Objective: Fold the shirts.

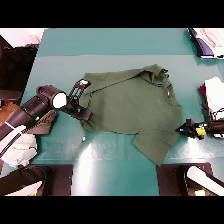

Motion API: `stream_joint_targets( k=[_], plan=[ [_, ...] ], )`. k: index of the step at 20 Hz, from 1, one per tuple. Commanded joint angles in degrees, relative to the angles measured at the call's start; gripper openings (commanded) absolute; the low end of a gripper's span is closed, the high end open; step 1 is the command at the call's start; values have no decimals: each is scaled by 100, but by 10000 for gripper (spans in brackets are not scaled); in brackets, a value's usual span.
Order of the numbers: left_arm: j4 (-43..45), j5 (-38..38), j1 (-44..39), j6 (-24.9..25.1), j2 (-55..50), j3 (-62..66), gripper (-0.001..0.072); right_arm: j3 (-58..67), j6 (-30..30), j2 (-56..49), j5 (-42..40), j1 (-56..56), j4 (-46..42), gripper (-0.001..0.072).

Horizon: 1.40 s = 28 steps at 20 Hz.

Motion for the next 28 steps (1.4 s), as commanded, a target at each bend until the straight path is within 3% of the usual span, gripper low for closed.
stream_joint_targets(
  k=[1,3,4,6,9,12,15,21,28],
  plan=[
    [-48,15,-2,0,-2,2,25,-2,-28,-195,236,0,26,183],
    [-50,22,-2,-9,-2,4,24,-2,-31,-369,291,2,26,178],
    [-48,39,-2,-63,-2,4,24,-2,-66,-437,293,2,33,13],
    [-37,197,35,-138,-2,4,24,20,-168,-415,284,0,203,20],
    [-278,269,614,-293,0,326,24,417,-164,26,313,-2,1237,19],
    [-1182,275,1631,-39,0,1403,24,1419,-149,621,160,-2,2374,19],
    [-2028,190,2444,369,0,2997,24,2782,-87,1084,-256,0,2933,19],
    [-2009,-205,2789,986,57,6734,25,5998,68,1180,-671,-4,2876,19],
    [-1493,863,2789,1250,1956,6378,24,8496,688,1182,-629,-4,1469,19]
  ],
)
